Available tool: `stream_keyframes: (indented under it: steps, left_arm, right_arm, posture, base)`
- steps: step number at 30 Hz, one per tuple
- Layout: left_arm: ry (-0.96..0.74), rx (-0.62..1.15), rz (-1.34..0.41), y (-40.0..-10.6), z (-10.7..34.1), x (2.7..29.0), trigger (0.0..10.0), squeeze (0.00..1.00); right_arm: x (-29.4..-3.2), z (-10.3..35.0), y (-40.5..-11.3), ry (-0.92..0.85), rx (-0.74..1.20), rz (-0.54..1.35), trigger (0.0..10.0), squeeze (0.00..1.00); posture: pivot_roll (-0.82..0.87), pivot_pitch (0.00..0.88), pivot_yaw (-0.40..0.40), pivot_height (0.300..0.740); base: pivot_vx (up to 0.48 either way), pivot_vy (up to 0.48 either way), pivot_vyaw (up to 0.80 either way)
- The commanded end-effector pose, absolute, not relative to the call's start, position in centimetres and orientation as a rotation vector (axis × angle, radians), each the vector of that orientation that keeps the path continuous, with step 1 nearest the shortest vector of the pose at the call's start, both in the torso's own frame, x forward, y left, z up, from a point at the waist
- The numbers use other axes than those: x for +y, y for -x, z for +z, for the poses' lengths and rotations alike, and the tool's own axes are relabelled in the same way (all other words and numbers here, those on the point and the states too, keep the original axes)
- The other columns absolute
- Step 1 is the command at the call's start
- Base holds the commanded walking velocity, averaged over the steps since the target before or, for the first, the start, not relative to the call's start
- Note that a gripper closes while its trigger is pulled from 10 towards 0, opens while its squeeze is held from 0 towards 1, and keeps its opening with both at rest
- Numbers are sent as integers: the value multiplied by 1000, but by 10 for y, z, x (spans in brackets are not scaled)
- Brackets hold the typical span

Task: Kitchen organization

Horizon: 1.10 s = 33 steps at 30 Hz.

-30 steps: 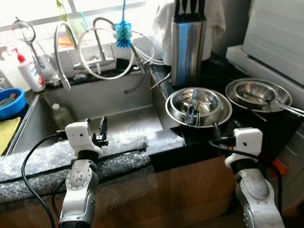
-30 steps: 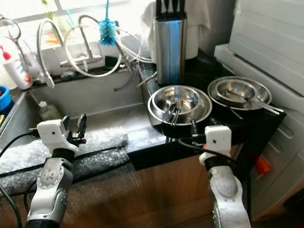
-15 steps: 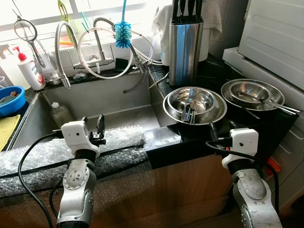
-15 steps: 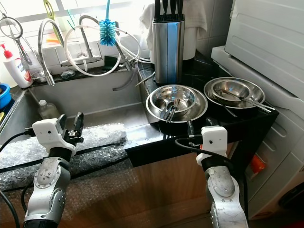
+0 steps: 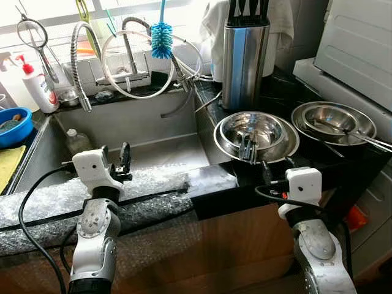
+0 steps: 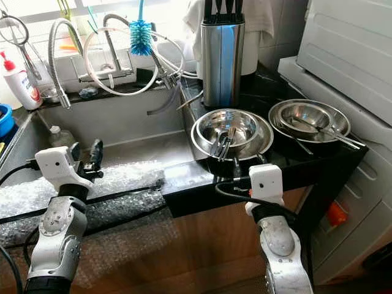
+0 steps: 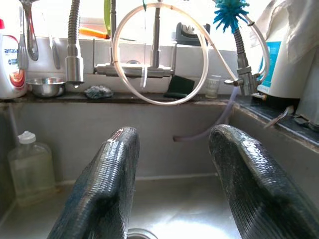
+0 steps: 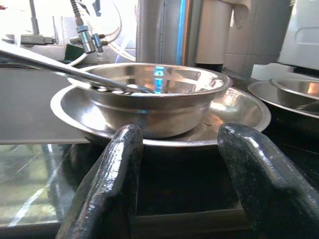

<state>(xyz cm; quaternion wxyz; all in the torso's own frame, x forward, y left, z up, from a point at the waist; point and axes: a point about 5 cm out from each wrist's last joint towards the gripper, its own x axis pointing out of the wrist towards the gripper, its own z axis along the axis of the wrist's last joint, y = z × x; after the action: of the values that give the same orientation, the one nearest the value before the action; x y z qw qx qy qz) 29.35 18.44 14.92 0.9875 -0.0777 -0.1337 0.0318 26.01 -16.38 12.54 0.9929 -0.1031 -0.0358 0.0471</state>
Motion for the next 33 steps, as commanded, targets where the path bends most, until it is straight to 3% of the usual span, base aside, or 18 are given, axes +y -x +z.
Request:
stream_keyframes:
  steps: [1, 9, 12, 33]
  left_arm:
    - [169, -300, 66, -294, 159, 187, 10000, 0]
    - [158, -282, 77, -290, 153, 191, 10000, 0]
    - [160, -272, 75, -289, 151, 190, 10000, 0]
    - [156, -253, 74, -288, 146, 191, 10000, 0]
  right_arm:
    - [-158, 132, -258, 223, -106, 121, 10000, 0]
    - [-154, 134, -257, 240, -129, 129, 10000, 0]
    - [-146, 133, -255, 326, -140, 193, 10000, 0]
    - [-120, 138, -252, 372, -185, 393, 10000, 0]
  posture:
    - [-141, 0, 108, 740]
    - [-142, 0, 110, 740]
    - [-143, 0, 110, 740]
    - [-140, 0, 114, 740]
  base:
    - [0, 0, 0]
    - [0, 0, 0]
    - [0, 0, 0]
    - [0, 0, 0]
